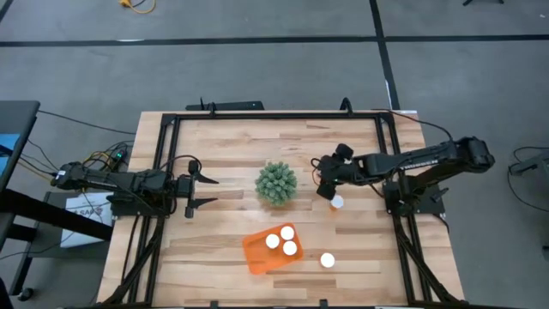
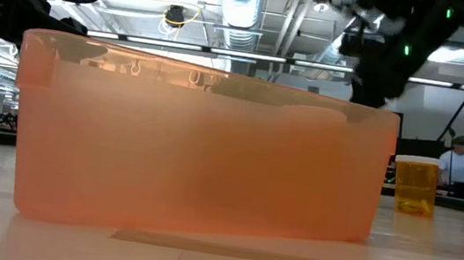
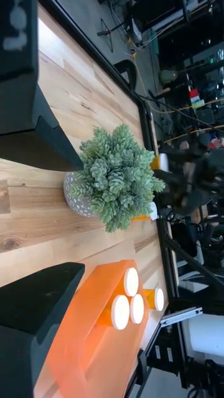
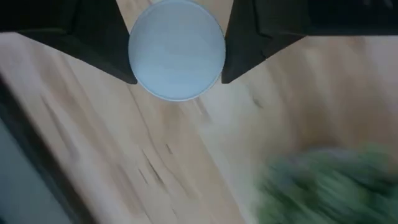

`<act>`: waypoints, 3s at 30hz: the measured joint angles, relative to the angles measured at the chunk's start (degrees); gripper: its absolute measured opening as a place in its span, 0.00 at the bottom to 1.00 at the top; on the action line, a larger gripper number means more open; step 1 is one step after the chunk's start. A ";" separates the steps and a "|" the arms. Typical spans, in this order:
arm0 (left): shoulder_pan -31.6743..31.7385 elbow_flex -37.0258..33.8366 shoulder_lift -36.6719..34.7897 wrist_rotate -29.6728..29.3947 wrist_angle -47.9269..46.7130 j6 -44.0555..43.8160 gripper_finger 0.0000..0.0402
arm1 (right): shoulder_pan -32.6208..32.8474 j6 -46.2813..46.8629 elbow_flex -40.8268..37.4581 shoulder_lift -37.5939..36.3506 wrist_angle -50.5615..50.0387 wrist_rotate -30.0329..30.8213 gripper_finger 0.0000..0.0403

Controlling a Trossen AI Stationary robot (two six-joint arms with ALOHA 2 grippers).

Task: Pick and place pill bottles into a basket
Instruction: Put the orange pill bottle into the orange bin

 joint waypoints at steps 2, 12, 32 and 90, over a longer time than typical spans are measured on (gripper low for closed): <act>0.01 0.01 0.00 0.00 0.00 0.12 0.60 | 2.09 -0.79 2.63 0.00 0.00 -0.18 0.51; 0.01 0.01 0.00 0.00 0.01 0.44 0.60 | 12.71 -2.00 11.84 -0.02 5.39 -7.95 0.55; 0.01 0.01 -0.01 -0.02 0.01 0.44 0.60 | 25.24 -0.22 12.66 14.40 32.94 -12.23 0.51; 0.00 0.01 0.01 0.00 -0.02 0.38 0.60 | 26.26 -5.35 12.89 37.75 55.61 -10.02 0.54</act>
